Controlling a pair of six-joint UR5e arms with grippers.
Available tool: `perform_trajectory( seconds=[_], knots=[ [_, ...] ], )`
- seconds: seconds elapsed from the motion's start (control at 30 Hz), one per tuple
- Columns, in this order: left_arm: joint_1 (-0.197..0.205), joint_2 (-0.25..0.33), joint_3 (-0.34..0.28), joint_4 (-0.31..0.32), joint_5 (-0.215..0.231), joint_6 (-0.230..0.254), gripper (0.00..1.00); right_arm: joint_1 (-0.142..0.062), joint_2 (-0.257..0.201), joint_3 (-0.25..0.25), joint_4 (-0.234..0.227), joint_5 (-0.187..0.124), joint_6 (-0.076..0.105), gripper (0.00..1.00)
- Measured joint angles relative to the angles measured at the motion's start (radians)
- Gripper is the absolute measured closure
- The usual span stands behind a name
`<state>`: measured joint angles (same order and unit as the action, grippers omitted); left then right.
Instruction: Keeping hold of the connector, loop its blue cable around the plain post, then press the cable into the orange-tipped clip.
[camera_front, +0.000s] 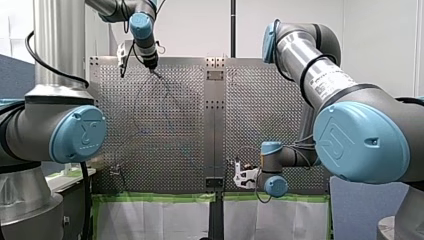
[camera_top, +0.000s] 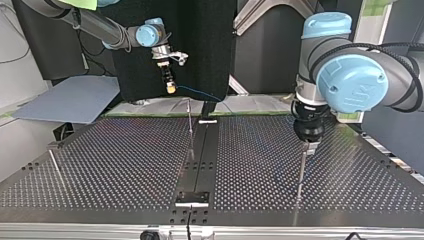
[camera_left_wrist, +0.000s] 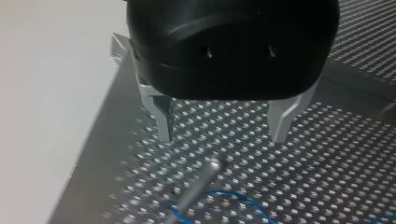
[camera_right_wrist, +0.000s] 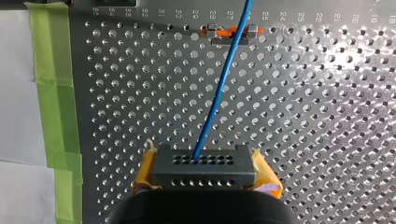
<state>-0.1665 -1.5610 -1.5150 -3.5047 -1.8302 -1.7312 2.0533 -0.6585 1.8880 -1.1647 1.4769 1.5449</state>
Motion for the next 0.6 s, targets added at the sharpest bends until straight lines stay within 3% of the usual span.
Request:
perform_trajectory(
  seconds=[0.37,0.6],
  knots=[
    [0.010,-0.004,0.003,-0.112,0.005,0.006,0.01,0.001,0.001,0.000,0.005,0.000,-0.004,1.00],
    [0.022,-0.004,0.012,-0.127,0.007,0.016,0.01,-0.002,0.000,0.000,0.004,0.000,-0.004,1.00]
  ],
)
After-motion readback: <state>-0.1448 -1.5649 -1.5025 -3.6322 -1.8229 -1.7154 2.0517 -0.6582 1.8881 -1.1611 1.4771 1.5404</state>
